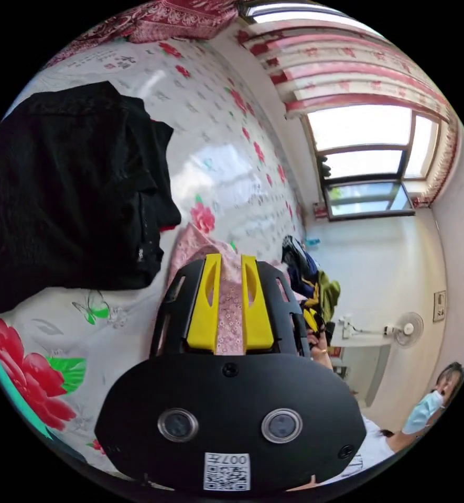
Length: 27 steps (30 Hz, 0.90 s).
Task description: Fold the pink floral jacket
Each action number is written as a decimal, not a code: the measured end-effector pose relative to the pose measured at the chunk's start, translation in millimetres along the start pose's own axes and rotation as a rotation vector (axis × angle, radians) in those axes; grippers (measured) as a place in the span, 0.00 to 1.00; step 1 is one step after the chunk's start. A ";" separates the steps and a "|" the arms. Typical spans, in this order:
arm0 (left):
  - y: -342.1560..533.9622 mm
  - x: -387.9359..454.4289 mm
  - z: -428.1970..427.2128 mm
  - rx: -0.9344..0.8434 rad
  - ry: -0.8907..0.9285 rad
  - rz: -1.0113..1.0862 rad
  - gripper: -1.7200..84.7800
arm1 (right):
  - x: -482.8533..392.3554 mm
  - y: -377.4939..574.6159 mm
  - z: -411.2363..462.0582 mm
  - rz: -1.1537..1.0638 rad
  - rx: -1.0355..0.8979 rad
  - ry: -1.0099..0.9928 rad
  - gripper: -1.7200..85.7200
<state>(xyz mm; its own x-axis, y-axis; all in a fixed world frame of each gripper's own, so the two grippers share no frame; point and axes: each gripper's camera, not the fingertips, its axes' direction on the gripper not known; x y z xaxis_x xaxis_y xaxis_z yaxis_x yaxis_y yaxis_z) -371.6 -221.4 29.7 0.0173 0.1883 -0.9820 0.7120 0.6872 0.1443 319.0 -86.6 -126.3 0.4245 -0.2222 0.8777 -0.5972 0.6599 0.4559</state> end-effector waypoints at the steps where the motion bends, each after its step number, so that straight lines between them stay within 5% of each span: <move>1: 0.5 -4.0 1.1 0.017 -0.013 -0.008 0.08 | 9.1 7.5 4.5 0.005 0.012 0.041 0.03; 11: 162.2 -65.5 -31.0 -0.084 -0.286 0.089 0.11 | 102.8 215.3 -9.2 0.322 0.092 -0.025 0.10; 19: 215.6 -88.2 -26.4 -0.086 -0.248 -0.014 0.13 | 107.0 192.8 43.5 0.378 0.131 -0.207 0.07; 27: 237.1 -95.5 -35.8 -0.128 -0.191 -0.025 0.13 | 134.5 227.9 -5.3 0.506 0.248 -0.184 0.02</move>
<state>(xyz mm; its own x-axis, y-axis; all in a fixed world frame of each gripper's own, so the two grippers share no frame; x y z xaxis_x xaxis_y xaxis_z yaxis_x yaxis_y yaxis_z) -229.6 -51.3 162.1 0.1416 0.0421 -0.9890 0.6192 0.7757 0.1216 243.6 37.7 94.8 -0.0663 -0.0596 0.9960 -0.8451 0.5340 -0.0243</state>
